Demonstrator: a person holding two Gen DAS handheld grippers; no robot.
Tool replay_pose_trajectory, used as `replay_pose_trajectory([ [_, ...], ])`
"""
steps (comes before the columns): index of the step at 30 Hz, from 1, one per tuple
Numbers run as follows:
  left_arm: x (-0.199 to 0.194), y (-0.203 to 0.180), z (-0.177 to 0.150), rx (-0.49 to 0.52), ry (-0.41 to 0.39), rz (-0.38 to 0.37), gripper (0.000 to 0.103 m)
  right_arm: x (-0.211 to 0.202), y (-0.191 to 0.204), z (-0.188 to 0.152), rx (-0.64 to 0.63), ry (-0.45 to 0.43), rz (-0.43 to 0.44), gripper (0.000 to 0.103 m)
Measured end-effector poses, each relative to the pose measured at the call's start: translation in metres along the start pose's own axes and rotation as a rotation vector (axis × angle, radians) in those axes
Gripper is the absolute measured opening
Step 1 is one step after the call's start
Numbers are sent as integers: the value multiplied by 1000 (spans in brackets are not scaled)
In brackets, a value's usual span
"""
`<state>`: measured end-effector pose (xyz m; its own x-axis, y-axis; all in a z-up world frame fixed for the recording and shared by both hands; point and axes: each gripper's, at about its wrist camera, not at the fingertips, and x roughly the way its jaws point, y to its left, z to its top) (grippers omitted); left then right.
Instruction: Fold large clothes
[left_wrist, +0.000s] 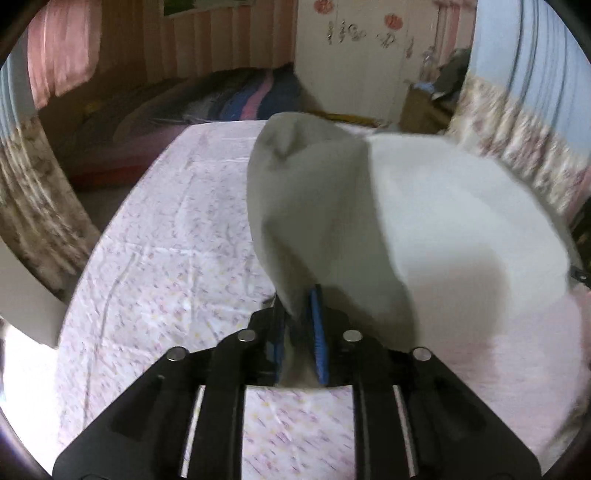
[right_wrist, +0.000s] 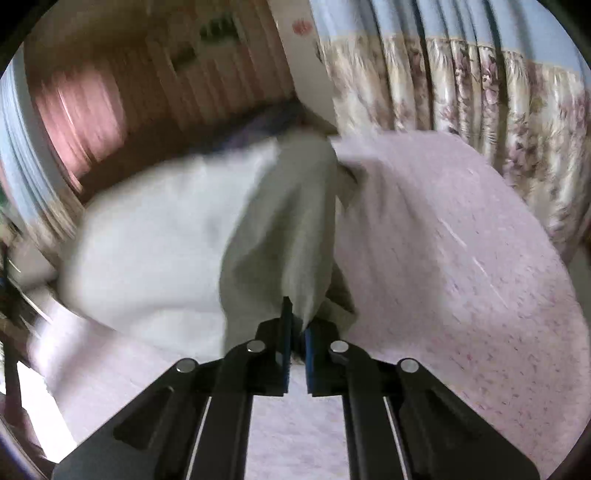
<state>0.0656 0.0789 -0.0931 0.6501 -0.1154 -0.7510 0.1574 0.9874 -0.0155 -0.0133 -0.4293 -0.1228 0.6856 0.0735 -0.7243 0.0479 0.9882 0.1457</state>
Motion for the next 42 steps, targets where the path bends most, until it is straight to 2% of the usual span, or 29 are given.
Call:
replay_pose_trajectory([
  [2,5,-3,1,8,-22,88,46,0,3,-3,8,-21,-22,7],
  [4,-2,-4,4,10,-56,142,56,-13,1,-2,40,-69,-25,16],
  [5,-9,-4,6,9,-74,161,68,-24,-1,-2,64,-93,-41,21],
  [6,-15,-4,8,6,-95,185,76,-32,-4,-2,78,-117,-53,42],
  [7,-26,-4,9,-1,-131,215,89,-43,-5,-1,94,-157,-69,71],
  [8,-33,-4,12,-9,-154,234,97,-53,-6,-1,104,-199,-89,77],
  [10,-46,-7,18,-31,-184,249,99,-64,-5,3,117,-234,-116,79],
  [13,-56,-16,20,-72,-184,236,100,-62,-1,4,154,-245,-140,87],
  [18,-51,-43,21,-102,-148,150,100,-39,17,-2,200,-191,-73,87],
  [21,-46,-66,20,-85,-134,144,100,-34,26,-5,205,-183,-67,87],
  [28,-36,-128,16,11,-110,42,100,-39,32,-14,275,-181,-47,88],
  [34,-16,-174,17,84,-91,7,100,-32,33,-25,302,-161,-58,89],
  [39,7,-194,21,124,-68,25,100,-18,31,-35,347,-119,-36,89],
  [42,15,-193,22,109,-61,11,100,-5,29,-34,362,-106,-28,89],
])
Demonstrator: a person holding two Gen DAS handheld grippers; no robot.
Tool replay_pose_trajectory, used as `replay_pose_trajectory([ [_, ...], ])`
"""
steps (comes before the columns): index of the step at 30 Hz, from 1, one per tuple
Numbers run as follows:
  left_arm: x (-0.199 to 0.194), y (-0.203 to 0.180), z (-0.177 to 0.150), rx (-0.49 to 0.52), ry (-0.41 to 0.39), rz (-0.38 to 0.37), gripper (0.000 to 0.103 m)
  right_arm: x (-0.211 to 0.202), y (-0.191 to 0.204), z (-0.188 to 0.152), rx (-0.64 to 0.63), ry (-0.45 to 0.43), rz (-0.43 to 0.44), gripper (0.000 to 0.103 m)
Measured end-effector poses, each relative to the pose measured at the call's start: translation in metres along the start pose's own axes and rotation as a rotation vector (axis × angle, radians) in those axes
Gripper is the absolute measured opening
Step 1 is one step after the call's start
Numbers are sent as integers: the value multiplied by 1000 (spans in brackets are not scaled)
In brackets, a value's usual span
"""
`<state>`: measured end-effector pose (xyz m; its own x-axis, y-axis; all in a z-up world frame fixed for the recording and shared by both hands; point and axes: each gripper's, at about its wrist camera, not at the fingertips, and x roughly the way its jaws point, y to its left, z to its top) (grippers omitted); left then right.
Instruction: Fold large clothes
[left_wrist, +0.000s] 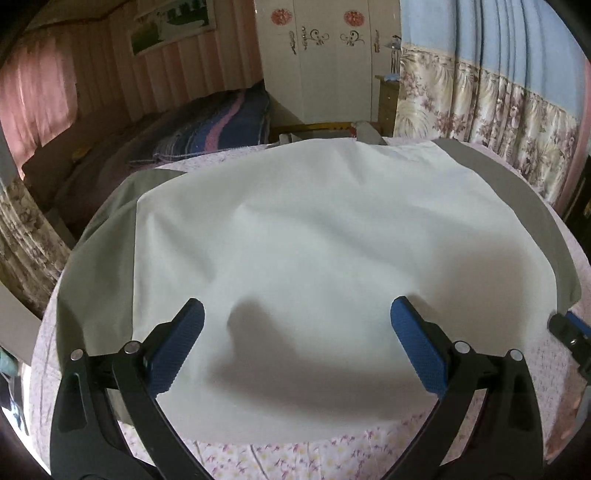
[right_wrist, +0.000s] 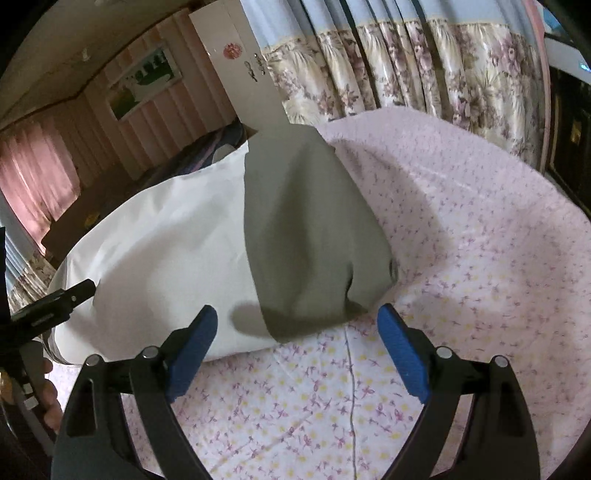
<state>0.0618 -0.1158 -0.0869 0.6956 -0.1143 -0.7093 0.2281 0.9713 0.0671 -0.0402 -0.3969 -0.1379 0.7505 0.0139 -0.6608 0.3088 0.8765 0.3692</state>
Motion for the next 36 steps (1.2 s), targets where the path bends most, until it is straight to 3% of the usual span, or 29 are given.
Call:
replay_pose_trajectory([
  [7,9,12,6,-42,16,4,100,23,-11,12,106,-29,94,96],
  [16,26,15,0,-74,49,-20,100,53,9,29,52,2,81,102],
  [29,47,13,-3,-52,96,-28,100,59,27,36,-27,2,49,99],
  [33,47,11,-2,-55,100,-23,100,55,36,39,-98,-12,71,71],
  [36,48,10,-2,-50,102,-13,100,53,43,41,-145,-13,87,59],
])
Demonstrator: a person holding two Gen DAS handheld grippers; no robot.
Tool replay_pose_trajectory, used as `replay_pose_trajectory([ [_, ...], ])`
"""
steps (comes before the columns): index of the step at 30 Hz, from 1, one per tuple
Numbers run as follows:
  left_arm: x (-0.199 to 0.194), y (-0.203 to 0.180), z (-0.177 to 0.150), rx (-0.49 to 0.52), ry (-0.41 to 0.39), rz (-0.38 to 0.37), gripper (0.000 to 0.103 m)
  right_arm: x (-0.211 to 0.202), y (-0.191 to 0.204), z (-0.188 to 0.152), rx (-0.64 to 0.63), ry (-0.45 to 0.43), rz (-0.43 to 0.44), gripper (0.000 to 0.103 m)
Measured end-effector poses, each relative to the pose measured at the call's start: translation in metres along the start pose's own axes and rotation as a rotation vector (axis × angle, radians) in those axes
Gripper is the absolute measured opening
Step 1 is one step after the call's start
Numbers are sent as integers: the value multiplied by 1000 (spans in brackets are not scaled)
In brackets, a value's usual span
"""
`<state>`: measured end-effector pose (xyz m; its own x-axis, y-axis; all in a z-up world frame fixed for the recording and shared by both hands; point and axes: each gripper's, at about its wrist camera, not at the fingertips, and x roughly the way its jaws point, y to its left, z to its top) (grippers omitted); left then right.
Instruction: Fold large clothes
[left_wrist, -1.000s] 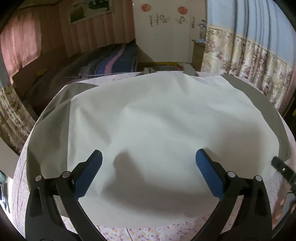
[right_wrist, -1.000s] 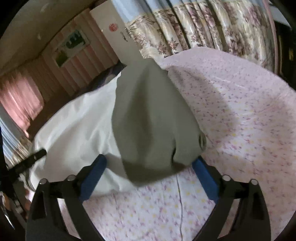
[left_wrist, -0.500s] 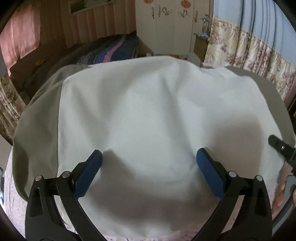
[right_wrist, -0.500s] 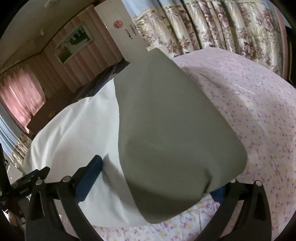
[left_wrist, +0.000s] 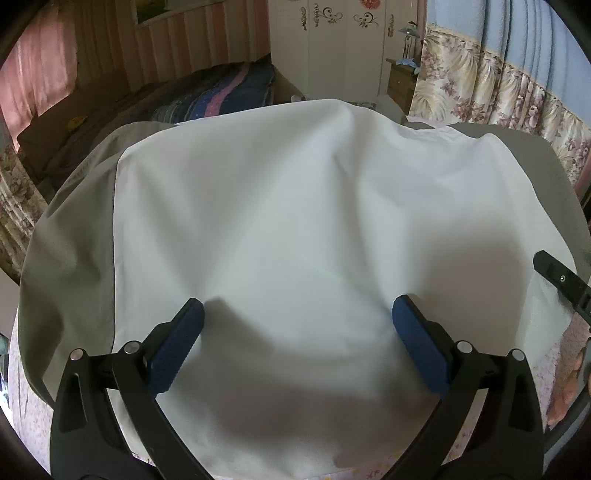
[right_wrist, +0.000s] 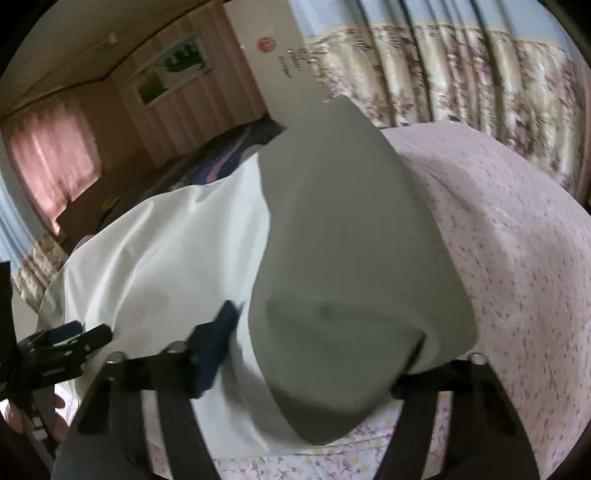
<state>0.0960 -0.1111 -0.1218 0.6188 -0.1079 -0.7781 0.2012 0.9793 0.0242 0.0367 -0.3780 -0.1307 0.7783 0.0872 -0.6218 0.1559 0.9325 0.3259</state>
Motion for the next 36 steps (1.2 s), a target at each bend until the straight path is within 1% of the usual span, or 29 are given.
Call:
replay_pose_trajectory([
  [1,1,-1,1,4,1,3,100,-1,2,0,-13,-4,3,52],
  [2,2,-1,2,7,2,5,100,-4,6,1,-31,-13,10,49],
  [4,3,-2,2,13,7,11,100,-12,12,3,-58,-36,25,39],
  [7,4,-3,3,16,10,11,100,-22,26,6,-119,-57,24,33],
  [14,6,-7,2,35,13,20,100,-32,46,9,-198,-95,16,27],
  [21,6,-10,3,51,16,23,100,-35,61,15,-243,-100,22,23],
  [23,3,-7,5,47,10,5,100,-37,70,19,-278,-105,27,20],
  [25,-4,1,8,34,4,-9,100,-42,78,23,-299,-116,41,18],
  [29,-26,25,10,32,-28,19,100,-51,104,38,-312,-147,106,16],
  [31,-39,42,7,39,-40,21,100,-55,120,42,-327,-155,141,15],
  [33,-52,60,4,41,-64,44,100,-58,146,43,-379,-158,173,15],
  [36,-74,100,1,27,-106,118,100,-60,192,40,-471,-151,224,15],
])
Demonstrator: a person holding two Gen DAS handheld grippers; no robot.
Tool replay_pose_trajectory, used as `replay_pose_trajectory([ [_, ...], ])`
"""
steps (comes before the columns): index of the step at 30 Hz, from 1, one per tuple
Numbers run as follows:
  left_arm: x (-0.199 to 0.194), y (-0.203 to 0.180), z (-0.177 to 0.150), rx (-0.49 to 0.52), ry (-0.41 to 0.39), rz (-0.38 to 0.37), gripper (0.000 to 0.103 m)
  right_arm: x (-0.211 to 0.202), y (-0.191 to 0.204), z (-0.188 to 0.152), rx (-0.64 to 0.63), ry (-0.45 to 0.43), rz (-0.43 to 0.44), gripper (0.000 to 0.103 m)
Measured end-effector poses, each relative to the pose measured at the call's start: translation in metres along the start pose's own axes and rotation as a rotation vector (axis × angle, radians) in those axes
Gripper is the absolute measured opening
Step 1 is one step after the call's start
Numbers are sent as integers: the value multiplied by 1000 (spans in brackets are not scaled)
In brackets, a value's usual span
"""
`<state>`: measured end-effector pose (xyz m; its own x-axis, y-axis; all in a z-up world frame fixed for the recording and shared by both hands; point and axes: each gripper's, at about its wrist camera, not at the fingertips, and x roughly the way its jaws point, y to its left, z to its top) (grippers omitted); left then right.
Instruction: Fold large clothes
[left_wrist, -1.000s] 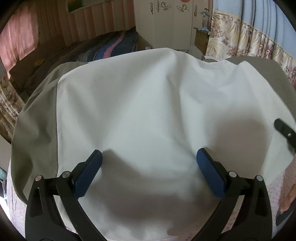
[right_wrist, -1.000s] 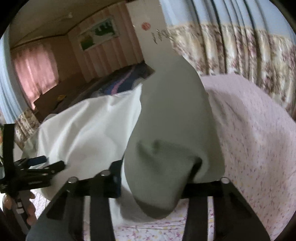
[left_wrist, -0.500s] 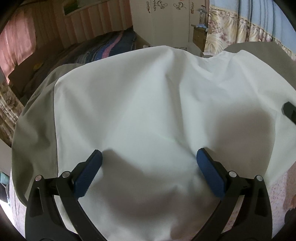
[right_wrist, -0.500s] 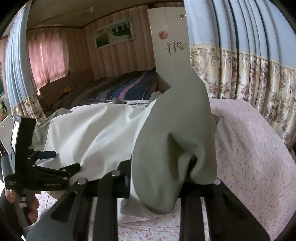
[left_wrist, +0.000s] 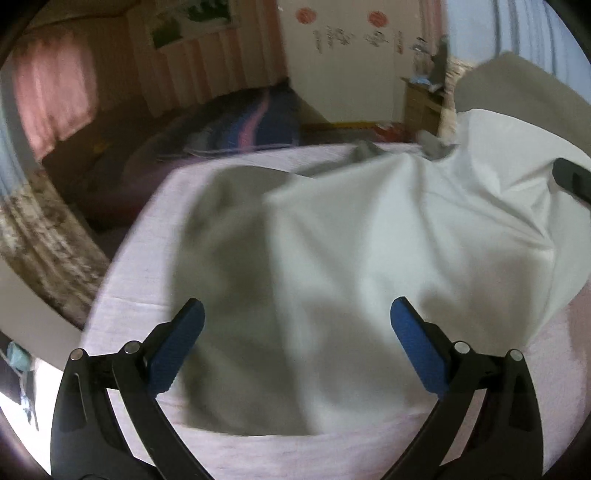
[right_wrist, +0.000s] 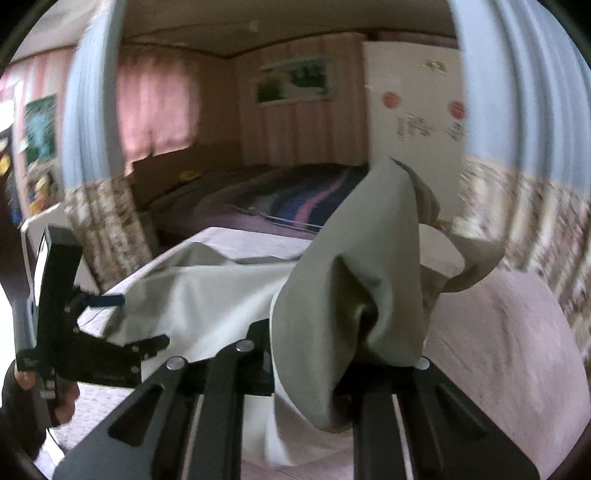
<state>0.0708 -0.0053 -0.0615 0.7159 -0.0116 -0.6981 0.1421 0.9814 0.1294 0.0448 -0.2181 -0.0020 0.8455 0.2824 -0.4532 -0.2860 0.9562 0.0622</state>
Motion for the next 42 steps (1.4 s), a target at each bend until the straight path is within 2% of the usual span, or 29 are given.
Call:
replay_pose_trajectory([
  [5,-12,59,-2,-36,-14,111,100,32,76,7,-141,86,142,14],
  [11,-22,119,-15,-91,-1,215,100,94,142,-29,-252,273,257,14],
  [14,-17,132,-22,-115,19,201,100,132,153,-62,-321,385,222,14],
  [16,-13,131,-26,-115,36,189,100,135,156,-75,-383,388,206,15],
  [18,-11,130,-29,-104,38,183,100,130,153,-72,-373,399,216,17],
  [20,-11,127,-33,-102,42,173,100,119,150,-67,-369,384,214,24],
  [24,-11,126,-33,-105,40,149,100,78,146,-53,-343,342,250,64],
  [25,-12,124,-33,-102,36,140,100,67,145,-50,-333,324,254,66],
  [31,-23,106,-26,-73,8,85,100,1,103,-27,-193,229,273,66],
  [33,-27,98,-24,-56,-4,73,100,-18,78,-20,-134,188,239,67],
  [36,-35,83,-17,-34,-26,27,100,-27,54,-15,-65,156,169,69],
  [38,-40,74,-13,-25,-36,-3,100,-29,23,-20,3,155,106,69],
  [42,-51,52,-1,3,-65,-60,100,-23,-19,-33,143,163,57,69],
])
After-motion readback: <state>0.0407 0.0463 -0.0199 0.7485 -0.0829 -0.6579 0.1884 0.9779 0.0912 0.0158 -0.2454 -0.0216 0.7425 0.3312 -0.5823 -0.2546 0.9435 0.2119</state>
